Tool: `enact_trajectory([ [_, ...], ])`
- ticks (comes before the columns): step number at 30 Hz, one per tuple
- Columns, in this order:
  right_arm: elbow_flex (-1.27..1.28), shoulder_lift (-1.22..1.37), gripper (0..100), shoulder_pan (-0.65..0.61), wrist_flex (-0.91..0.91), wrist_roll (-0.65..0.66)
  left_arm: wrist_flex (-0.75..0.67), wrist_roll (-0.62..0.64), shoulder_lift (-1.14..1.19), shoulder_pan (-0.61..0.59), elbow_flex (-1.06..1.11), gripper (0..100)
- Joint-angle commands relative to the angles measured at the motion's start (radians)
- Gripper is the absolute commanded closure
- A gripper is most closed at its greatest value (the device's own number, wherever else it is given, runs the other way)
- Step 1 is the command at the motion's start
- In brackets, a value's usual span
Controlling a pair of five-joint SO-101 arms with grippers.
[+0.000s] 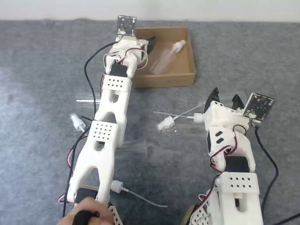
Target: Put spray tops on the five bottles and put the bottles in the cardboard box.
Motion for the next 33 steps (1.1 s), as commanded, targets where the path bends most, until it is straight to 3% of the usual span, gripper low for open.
enact_trajectory([
  [1, -0.014, -0.021, 77.5, -0.004, -0.018, -0.003, 0.080, 0.018, -0.132, -0.003, -0.051, 71],
  [9, -0.014, -0.021, 77.5, -0.004, -0.016, 0.041, 0.279, 0.012, -0.269, -0.005, -0.050, 71],
  [14, -0.014, -0.021, 77.5, -0.004, -0.016, 0.044, 0.385, -0.092, -0.316, 0.028, -0.050, 71],
  [25, -0.014, -0.021, 77.5, -0.002, -0.016, 0.044, 0.471, -0.264, -0.327, 0.071, -0.050, 71],
  [33, -0.014, -0.021, 77.5, -0.002, -0.016, 0.044, 0.514, -0.310, -0.327, 0.086, -0.050, 71],
])
